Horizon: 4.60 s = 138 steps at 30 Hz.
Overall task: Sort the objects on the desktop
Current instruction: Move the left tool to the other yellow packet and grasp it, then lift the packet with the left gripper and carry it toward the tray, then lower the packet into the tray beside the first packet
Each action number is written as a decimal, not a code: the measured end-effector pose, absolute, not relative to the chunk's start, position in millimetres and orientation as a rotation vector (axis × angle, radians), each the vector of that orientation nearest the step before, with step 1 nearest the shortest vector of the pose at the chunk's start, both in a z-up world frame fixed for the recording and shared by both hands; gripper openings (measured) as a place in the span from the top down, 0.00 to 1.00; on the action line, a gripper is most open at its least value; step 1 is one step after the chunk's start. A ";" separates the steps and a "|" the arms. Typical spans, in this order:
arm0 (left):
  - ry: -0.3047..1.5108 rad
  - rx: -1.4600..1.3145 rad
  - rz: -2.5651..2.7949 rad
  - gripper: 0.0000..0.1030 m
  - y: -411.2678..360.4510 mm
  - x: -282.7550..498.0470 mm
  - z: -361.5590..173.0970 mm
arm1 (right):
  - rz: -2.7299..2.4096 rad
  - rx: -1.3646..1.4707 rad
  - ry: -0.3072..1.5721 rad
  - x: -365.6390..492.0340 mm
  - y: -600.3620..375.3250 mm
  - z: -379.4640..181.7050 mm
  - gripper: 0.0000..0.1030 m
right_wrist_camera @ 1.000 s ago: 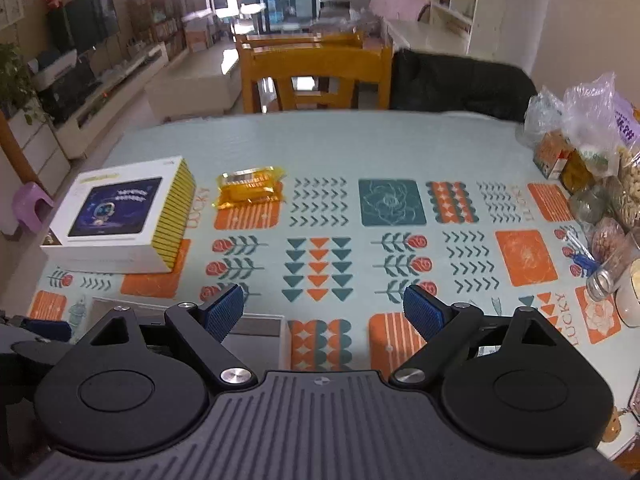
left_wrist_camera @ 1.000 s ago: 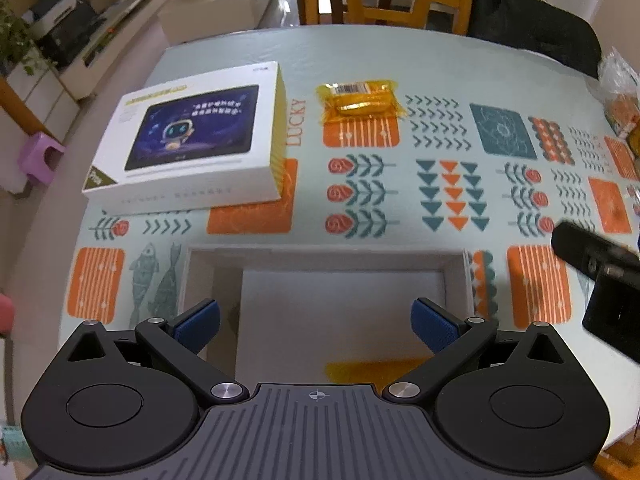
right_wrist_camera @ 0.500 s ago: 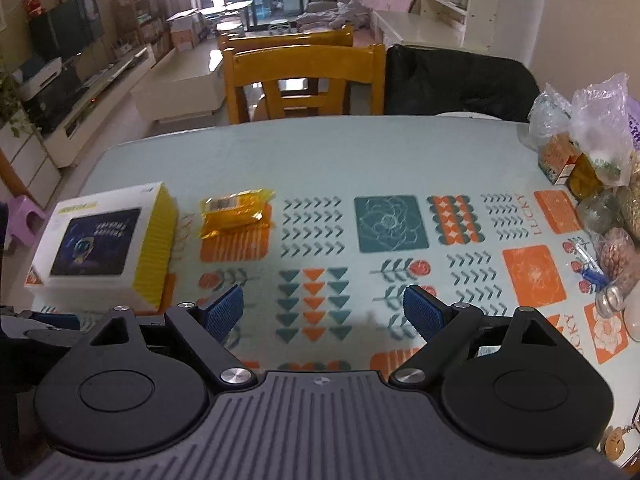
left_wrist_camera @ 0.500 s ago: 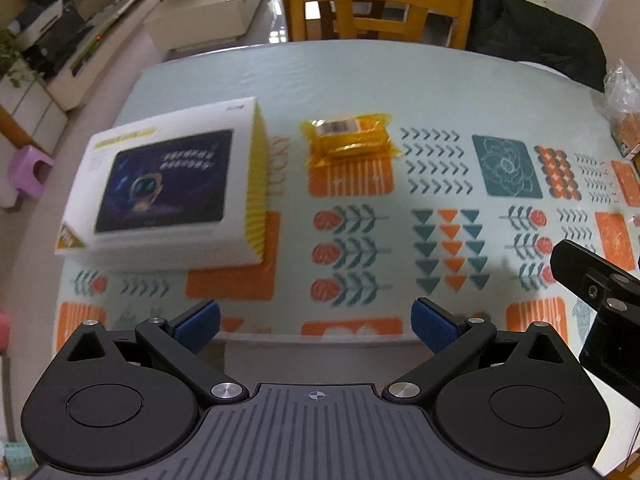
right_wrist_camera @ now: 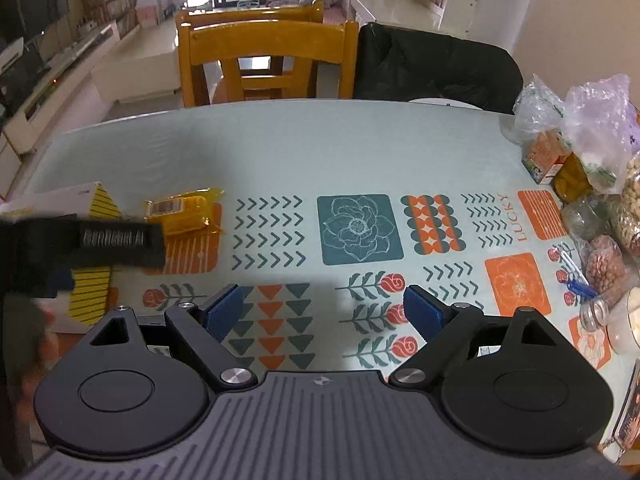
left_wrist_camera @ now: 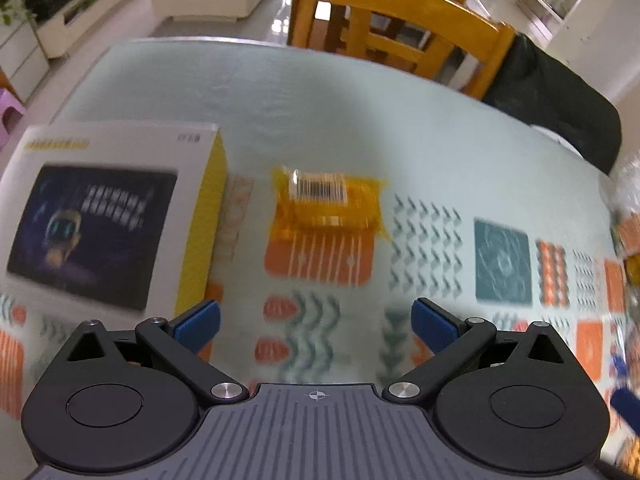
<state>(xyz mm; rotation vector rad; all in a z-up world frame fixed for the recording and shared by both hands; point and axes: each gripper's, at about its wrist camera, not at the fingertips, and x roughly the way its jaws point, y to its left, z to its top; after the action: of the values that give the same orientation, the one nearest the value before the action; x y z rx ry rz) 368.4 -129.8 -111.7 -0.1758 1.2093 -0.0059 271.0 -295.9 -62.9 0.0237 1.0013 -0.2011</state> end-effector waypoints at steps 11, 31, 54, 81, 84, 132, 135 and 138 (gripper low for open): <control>1.281 -0.109 0.039 0.00 -157.1 449.9 -173.7 | -0.187 -0.031 1.045 301.7 -292.6 -85.6 0.00; 1.293 -0.018 0.097 0.00 -173.9 455.0 -214.8 | -0.175 -0.018 1.120 311.7 -303.1 -118.6 0.00; 1.245 0.016 0.041 0.30 -152.9 415.9 -149.6 | -0.112 0.070 1.055 305.9 -306.2 -97.6 0.00; 1.215 0.094 -0.011 0.30 -108.4 280.4 -76.9 | -0.066 0.060 0.981 243.3 -275.5 -63.7 0.00; 1.224 0.099 -0.009 0.30 -105.0 259.5 -78.5 | -0.069 0.074 0.982 227.1 -276.6 -63.6 0.00; 1.311 0.000 -0.070 0.30 -32.7 136.2 -110.0 | -0.156 0.064 1.000 125.6 -208.8 -57.5 0.00; 1.313 0.010 -0.084 0.30 -38.7 129.0 -114.3 | -0.151 0.050 1.001 125.2 -205.3 -57.9 0.00; 1.322 0.024 -0.092 0.30 -45.8 121.3 -122.9 | -0.148 0.039 1.009 124.5 -203.0 -59.4 0.00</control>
<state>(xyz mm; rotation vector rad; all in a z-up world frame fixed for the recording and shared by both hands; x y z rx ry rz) 121.3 -45.8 -122.9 0.0240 1.3217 -0.0917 124.5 -203.0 -59.4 0.0388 1.0095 -0.1482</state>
